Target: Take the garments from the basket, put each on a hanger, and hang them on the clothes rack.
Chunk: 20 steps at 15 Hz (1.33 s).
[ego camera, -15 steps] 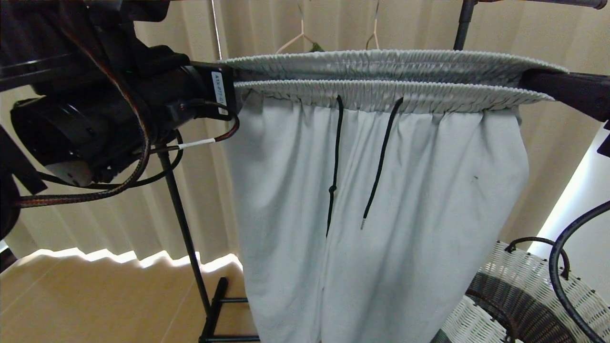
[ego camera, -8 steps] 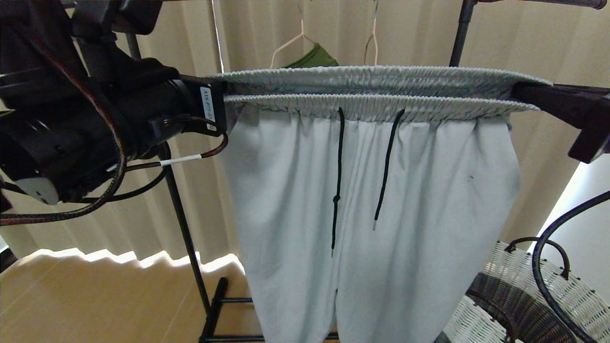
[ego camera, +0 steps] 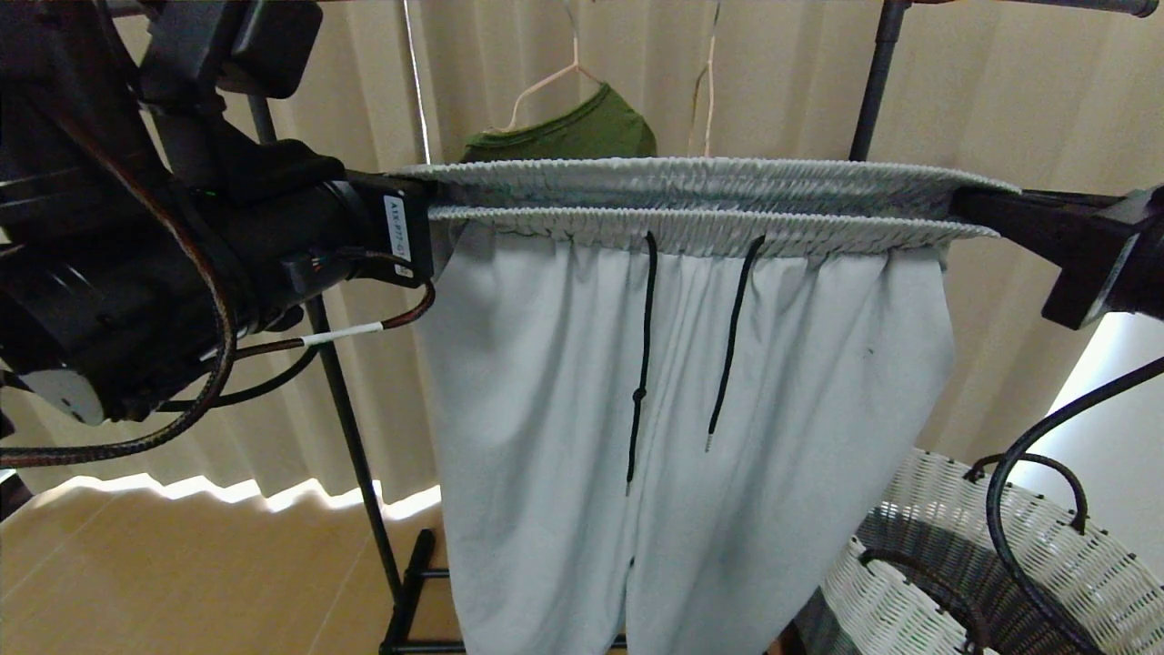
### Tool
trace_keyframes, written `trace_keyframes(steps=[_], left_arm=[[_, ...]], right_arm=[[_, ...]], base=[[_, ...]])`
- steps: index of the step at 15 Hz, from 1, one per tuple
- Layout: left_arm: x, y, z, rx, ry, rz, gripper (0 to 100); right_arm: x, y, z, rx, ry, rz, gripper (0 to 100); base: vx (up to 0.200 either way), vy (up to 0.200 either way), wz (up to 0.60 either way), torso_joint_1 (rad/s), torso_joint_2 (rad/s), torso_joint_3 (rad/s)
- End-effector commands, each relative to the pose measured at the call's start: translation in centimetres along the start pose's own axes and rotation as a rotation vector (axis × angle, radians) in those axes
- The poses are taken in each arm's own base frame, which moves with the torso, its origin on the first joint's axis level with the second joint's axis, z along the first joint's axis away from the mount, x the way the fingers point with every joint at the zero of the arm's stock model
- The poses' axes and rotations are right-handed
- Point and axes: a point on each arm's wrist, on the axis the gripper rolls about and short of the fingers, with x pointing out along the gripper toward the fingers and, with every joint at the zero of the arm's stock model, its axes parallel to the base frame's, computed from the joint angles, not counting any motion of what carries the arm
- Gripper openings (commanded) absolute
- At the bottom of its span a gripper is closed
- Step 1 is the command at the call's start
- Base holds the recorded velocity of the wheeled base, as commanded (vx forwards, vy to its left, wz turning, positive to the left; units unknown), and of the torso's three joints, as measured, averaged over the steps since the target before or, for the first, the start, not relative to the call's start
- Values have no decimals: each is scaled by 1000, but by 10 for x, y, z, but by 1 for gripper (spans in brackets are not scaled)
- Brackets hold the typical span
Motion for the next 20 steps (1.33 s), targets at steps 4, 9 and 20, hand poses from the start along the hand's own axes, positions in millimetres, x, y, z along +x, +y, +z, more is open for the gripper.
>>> trace_keyframes(steps=[4,9,20], left_arm=[[-3,-2,-5,7,15,-9,0],[-6,0,-21,26,68,5,0],[-10,23,-46,48,153,116,0]], right_arm=[[-1,1,-6,-3,20,6,100],[-6,2,-19,5,49,15,100],[-27,10,-28,63,-31,301,100]], base=[[0,0,0,0,0,0],[0,0,0,0,0,0],[0,0,0,0,0,0]])
